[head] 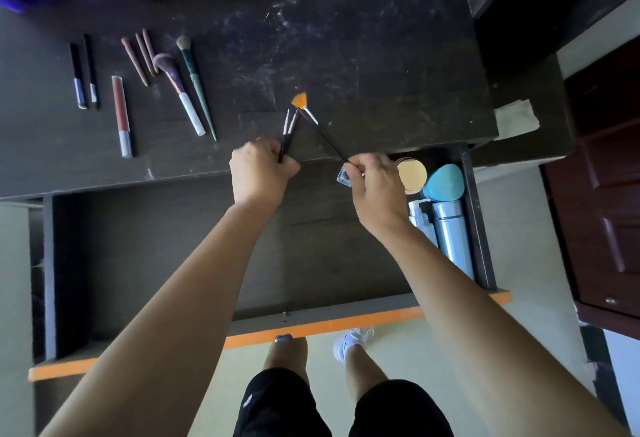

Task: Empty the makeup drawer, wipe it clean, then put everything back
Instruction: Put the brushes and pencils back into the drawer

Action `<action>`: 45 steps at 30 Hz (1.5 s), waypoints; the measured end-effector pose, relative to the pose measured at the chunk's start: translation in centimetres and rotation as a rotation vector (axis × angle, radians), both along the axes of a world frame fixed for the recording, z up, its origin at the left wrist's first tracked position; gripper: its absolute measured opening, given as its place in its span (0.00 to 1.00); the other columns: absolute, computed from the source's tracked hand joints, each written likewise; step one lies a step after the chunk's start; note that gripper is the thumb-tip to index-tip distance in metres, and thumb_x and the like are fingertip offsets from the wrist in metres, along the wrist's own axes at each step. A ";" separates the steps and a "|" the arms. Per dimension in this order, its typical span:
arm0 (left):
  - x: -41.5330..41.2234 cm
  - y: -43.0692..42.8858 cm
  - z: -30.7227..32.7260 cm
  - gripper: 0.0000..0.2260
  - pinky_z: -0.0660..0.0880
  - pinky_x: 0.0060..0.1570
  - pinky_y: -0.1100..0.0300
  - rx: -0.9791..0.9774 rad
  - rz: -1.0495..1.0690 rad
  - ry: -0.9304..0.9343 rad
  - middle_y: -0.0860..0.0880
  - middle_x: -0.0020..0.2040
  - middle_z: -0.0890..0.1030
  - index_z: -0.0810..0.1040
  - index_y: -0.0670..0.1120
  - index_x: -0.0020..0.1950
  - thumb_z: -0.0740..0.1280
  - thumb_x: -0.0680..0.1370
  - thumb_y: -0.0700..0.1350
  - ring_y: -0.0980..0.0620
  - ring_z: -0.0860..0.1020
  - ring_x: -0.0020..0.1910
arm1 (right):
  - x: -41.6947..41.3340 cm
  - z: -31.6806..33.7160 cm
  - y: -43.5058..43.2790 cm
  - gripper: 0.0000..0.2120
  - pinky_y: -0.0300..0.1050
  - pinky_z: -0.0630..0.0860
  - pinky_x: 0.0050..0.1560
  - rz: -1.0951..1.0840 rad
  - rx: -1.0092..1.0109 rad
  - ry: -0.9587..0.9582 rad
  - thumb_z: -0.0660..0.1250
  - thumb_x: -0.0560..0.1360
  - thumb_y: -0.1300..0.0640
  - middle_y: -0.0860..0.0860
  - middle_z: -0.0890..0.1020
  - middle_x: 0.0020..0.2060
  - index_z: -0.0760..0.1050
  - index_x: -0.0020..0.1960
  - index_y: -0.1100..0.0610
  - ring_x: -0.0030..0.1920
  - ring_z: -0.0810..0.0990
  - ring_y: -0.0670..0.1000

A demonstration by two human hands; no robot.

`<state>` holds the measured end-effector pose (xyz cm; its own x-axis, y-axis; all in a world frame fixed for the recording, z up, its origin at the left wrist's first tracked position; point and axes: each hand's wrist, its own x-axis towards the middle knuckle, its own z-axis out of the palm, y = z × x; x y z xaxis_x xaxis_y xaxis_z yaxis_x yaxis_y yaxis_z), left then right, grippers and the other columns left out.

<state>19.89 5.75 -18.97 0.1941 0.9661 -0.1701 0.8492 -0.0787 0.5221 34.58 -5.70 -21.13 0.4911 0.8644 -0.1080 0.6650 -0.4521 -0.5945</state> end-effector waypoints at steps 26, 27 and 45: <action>0.4 -19.1 -7.3 0.19 0.72 0.50 0.56 -0.465 0.142 0.089 0.47 0.50 0.80 0.76 0.47 0.57 0.75 0.70 0.52 0.45 0.78 0.52 | -0.3 -4.9 -14.3 0.17 0.45 0.73 0.48 -0.082 -0.541 0.165 0.69 0.77 0.52 0.53 0.81 0.51 0.71 0.63 0.55 0.53 0.80 0.54; 0.4 -19.2 -7.5 0.18 0.72 0.49 0.55 -0.461 0.129 0.088 0.47 0.50 0.80 0.75 0.47 0.57 0.74 0.71 0.50 0.45 0.77 0.51 | -0.4 -4.9 -14.3 0.17 0.44 0.72 0.47 -0.065 -0.538 0.150 0.68 0.77 0.53 0.52 0.81 0.51 0.70 0.64 0.55 0.54 0.79 0.54; -1.5 -19.1 -5.5 0.19 0.74 0.58 0.52 -0.445 0.022 0.043 0.46 0.63 0.79 0.71 0.50 0.70 0.62 0.79 0.47 0.42 0.76 0.60 | 1.0 -3.0 -15.1 0.16 0.51 0.76 0.58 -0.015 -0.531 0.233 0.62 0.80 0.52 0.52 0.82 0.57 0.74 0.66 0.55 0.58 0.79 0.55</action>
